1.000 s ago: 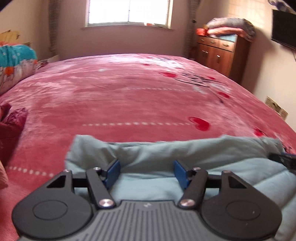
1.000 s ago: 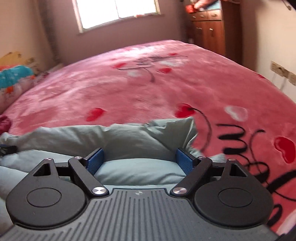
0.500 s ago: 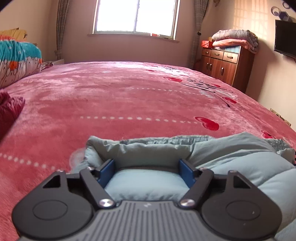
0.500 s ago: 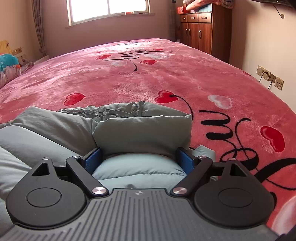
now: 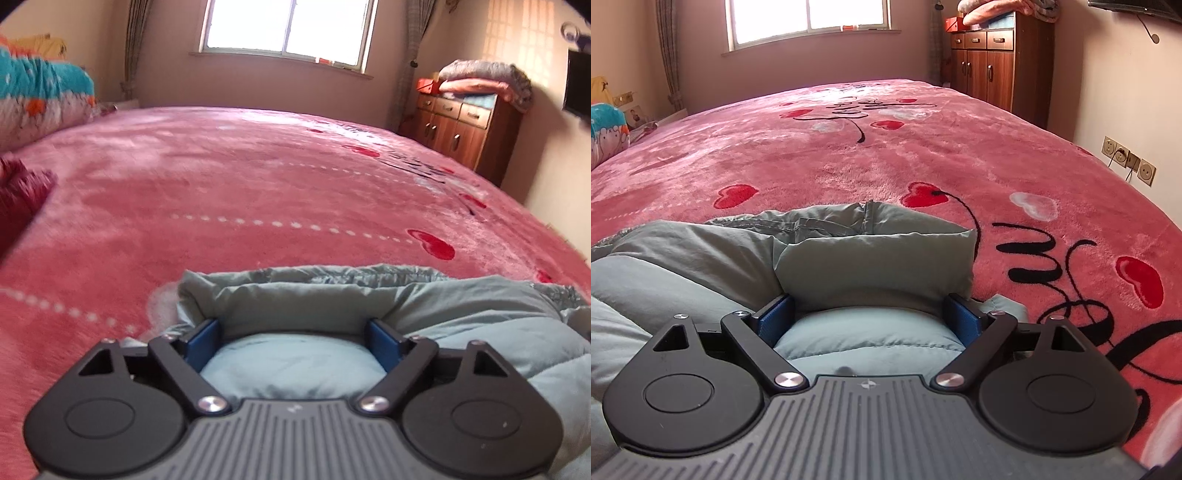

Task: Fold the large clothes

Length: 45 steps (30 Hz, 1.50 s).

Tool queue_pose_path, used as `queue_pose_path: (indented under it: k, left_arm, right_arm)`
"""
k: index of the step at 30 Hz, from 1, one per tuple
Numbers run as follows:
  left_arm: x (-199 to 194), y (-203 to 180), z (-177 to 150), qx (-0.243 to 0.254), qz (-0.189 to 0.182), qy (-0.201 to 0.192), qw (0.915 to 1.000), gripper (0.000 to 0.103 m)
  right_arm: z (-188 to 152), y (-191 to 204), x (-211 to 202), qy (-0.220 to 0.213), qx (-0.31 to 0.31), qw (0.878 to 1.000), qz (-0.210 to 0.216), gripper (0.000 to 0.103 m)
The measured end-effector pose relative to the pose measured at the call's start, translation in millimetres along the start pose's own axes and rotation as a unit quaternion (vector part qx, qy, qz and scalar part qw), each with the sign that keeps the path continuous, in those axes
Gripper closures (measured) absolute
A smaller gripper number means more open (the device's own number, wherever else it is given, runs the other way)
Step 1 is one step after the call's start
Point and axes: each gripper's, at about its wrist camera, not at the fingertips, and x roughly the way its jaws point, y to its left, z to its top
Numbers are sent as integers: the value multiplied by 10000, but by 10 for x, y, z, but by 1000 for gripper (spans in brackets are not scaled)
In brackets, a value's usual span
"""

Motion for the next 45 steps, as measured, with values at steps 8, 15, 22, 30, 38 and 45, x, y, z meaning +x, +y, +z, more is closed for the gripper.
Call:
queue_pose_path:
  k: [8, 15, 22, 30, 38, 45]
  left_arm:
    - [-638, -665, 288, 297, -485, -522, 9970, 19]
    - [-416, -1268, 159, 426, -599, -8, 9973, 20]
    - [-104, -1266, -39, 271, -348, 99, 9990, 18]
    - [57, -1218, -207, 156, -400, -55, 9991, 14]
    - [106, -1190, -259, 120, -435, -51, 9990, 13]
    - [12, -1234, -171, 198, -352, 30, 9992, 13]
  right_arm:
    - [128, -223, -402, -462, 681, 9965, 128, 0]
    - [52, -163, -590, -437, 638, 9962, 391, 0]
    - [-21, -69, -387, -249, 128, 9996, 104, 0]
    - [-40, -54, -172, -126, -5, 9999, -18, 0]
    - [-78, 39, -78, -180, -153, 9996, -167, 0]
    - [-52, -50, -147, -203, -4, 9998, -18, 0]
